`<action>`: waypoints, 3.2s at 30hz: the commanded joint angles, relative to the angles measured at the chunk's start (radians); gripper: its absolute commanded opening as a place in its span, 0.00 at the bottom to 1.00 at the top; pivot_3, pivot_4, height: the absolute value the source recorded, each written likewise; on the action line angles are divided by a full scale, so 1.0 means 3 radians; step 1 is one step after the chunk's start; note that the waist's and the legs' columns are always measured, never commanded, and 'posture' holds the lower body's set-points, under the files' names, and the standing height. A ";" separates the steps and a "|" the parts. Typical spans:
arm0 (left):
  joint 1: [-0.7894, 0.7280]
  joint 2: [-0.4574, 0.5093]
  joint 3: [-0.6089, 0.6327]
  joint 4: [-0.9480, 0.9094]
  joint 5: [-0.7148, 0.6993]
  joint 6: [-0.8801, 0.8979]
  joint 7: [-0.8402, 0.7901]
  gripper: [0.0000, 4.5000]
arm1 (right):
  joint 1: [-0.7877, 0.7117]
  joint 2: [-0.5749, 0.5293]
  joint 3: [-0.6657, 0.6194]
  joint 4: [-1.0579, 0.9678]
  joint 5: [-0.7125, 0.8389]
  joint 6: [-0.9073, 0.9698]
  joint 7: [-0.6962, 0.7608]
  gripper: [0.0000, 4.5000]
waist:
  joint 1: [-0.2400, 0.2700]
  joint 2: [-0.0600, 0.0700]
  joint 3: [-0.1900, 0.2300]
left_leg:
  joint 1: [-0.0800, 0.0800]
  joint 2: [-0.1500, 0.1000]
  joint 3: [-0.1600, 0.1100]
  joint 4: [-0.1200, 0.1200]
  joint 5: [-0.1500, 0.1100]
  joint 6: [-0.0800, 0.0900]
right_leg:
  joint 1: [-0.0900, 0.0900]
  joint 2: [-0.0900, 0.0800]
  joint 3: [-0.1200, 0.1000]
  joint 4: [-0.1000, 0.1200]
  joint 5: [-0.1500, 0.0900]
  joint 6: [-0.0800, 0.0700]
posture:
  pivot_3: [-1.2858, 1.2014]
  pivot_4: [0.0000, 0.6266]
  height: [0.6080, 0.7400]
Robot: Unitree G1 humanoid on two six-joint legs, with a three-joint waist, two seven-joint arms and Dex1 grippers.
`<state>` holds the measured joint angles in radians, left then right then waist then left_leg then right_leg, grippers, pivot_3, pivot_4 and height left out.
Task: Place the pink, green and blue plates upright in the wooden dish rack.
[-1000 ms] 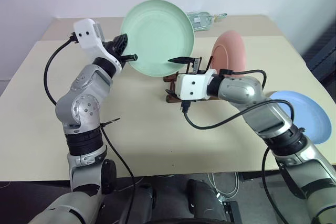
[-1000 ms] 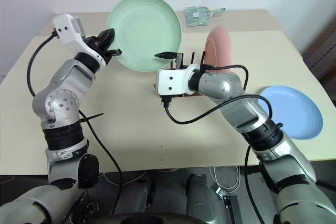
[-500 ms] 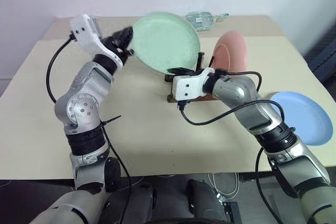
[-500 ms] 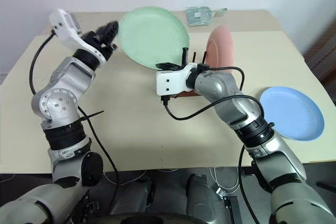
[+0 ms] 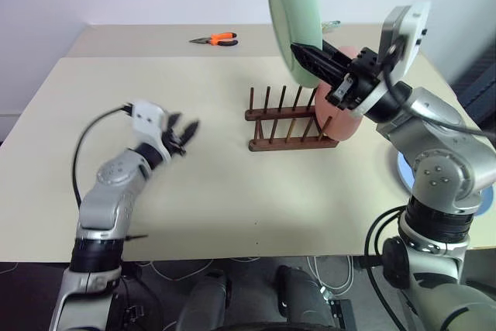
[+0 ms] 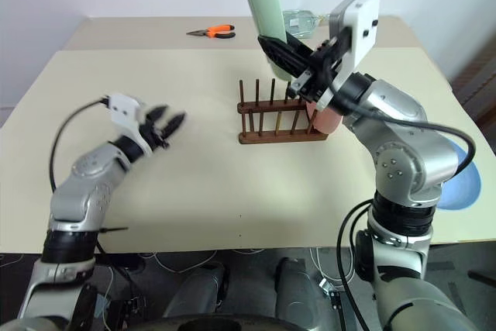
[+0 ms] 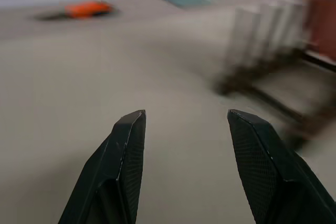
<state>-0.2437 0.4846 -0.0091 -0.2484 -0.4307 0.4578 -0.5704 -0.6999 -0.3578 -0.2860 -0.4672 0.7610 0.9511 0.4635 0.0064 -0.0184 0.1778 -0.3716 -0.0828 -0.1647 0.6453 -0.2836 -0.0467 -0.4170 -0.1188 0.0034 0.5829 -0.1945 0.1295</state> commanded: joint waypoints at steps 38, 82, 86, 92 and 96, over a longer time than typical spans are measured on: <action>-0.0128 -0.0083 -0.0287 -0.0252 -0.0065 0.0191 -0.0450 0.57 | 0.1722 -0.2255 -0.0903 0.0463 -0.0889 -0.0789 0.0731 1.00 | 0.0071 0.0014 -0.0009 | 0.0004 0.0007 0.0024 0.0011 -0.0006 0.0012 | 0.0018 0.0005 0.0006 -0.0017 -0.0001 0.0001 | 0.52 0.24 1.00; 0.0005 -0.0046 -0.0095 -0.0125 0.0023 0.0101 -0.0484 0.57 | -0.0975 0.0719 0.0046 0.0475 0.1247 -0.0167 -0.1302 0.01 | -0.0022 0.0023 -0.0004 | 0.0044 0.0031 0.0076 -0.0007 -0.0015 0.0024 | 0.0013 0.0011 0.0057 -0.0006 0.0001 0.0000 | 0.52 0.24 1.00; 0.0089 -0.0033 -0.0052 -0.0200 0.0012 0.0110 -0.0444 0.57 | -0.0776 0.1027 0.0069 0.0684 0.1502 -0.0074 -0.1855 0.01 | -0.0006 0.0023 -0.0005 | 0.0042 0.0030 0.0077 -0.0009 -0.0014 0.0022 | 0.0008 0.0017 0.0055 0.0000 0.0003 0.0003 | 0.52 0.24 1.00; 0.0160 -0.0041 -0.0049 -0.0275 0.0003 0.0123 -0.0409 0.57 | -0.0611 0.1079 0.0073 0.0767 0.1639 -0.0092 -0.2170 0.01 | -0.0035 0.0026 -0.0004 | 0.0041 0.0029 0.0084 -0.0009 -0.0014 0.0022 | 0.0004 0.0018 0.0055 0.0001 0.0005 0.0006 | 0.52 0.24 1.00; 0.0141 -0.0055 -0.0075 -0.0272 0.0008 0.0127 -0.0396 0.57 | -0.0499 0.1108 0.0066 0.0904 0.1739 -0.0053 -0.2397 0.01 | -0.0079 0.0026 -0.0006 | 0.0043 0.0031 0.0084 -0.0013 -0.0014 0.0023 | 0.0004 0.0021 0.0055 0.0001 0.0006 0.0008 | 0.52 0.24 1.00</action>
<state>-0.1954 0.4685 -0.0437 -0.2961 -0.4245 0.5102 -0.6914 -0.8558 -0.0364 -0.2587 -0.1942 1.2516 0.9386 -0.2306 -0.0173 -0.0106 0.1760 -0.3578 -0.0732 -0.1392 0.6404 -0.2878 -0.0399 -0.4156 -0.1124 0.0199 0.5832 -0.1926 0.1321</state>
